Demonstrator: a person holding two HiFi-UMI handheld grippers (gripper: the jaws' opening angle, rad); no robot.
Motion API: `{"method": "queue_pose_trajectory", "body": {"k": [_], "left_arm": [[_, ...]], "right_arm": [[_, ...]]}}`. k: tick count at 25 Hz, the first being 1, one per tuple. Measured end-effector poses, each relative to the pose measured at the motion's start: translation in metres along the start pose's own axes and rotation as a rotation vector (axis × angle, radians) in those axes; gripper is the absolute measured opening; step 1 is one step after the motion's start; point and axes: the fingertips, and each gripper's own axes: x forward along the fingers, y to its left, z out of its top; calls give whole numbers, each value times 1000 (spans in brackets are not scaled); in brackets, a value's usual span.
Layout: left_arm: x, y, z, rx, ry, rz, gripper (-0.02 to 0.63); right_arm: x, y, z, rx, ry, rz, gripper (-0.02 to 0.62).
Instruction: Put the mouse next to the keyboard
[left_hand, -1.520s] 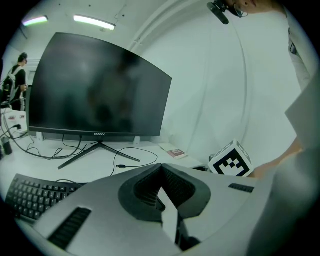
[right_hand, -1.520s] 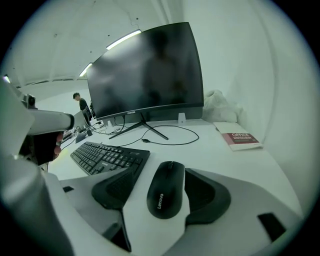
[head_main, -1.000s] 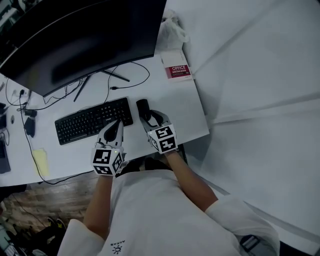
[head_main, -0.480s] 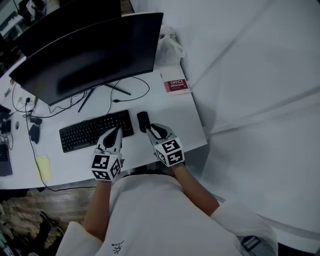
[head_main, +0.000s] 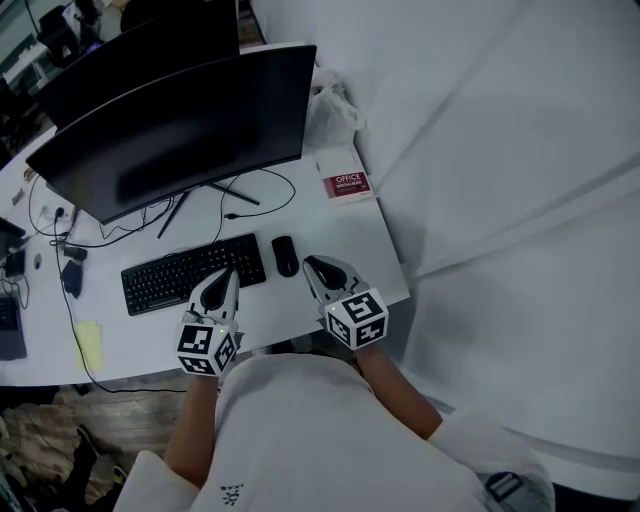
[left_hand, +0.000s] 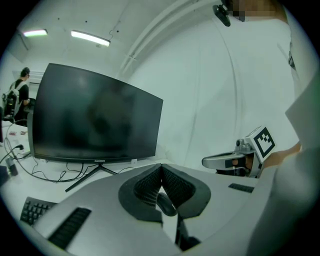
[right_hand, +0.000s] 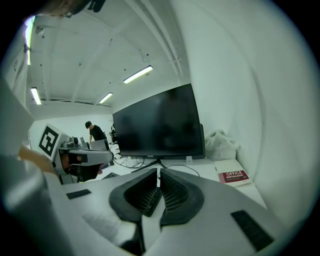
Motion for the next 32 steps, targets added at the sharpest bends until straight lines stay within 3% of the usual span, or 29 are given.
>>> {"method": "queue_pose_trajectory", "body": {"k": [13,32], "left_arm": [[-12,8,8,12,-25,31,6],[-9,17,0,-2,-10,45,6]], "right_arm": [[-40,-19,25,8,-79,-47,18],[-37,-26,22,-4,-60,-51,18]]}}
